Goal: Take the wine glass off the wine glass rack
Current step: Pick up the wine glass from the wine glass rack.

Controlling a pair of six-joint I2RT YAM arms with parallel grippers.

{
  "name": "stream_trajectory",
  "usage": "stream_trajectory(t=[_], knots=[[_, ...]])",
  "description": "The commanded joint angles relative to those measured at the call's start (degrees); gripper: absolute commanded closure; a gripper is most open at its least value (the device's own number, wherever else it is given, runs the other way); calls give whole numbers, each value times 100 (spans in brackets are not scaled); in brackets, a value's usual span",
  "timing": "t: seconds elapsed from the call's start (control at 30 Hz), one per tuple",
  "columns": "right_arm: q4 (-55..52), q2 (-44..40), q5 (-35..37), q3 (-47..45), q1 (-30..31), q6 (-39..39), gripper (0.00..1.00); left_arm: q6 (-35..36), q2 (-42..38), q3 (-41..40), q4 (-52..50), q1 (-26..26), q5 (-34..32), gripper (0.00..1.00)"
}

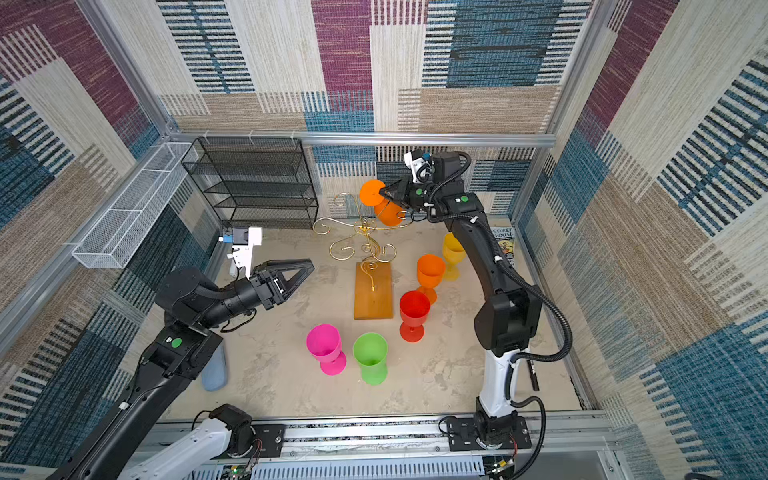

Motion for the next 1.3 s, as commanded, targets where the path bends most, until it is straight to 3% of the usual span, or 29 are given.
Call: stream_trajectory(t=[0.0,0.53,0.9,1.27], knots=[[363,-108,-145,56,-20,242,100,138,-32,-15,110,6,98,51],[747,-403,-236,-333,-202,530,100,168,-138,-26,30,17,109,51],[1211,-839,-326,-1254,-235,613,100,110,-91,-68,109,23,116,51],[1528,-989,-486,-1537,-159,759,100,66,-70,-86,181,23,127,51]])
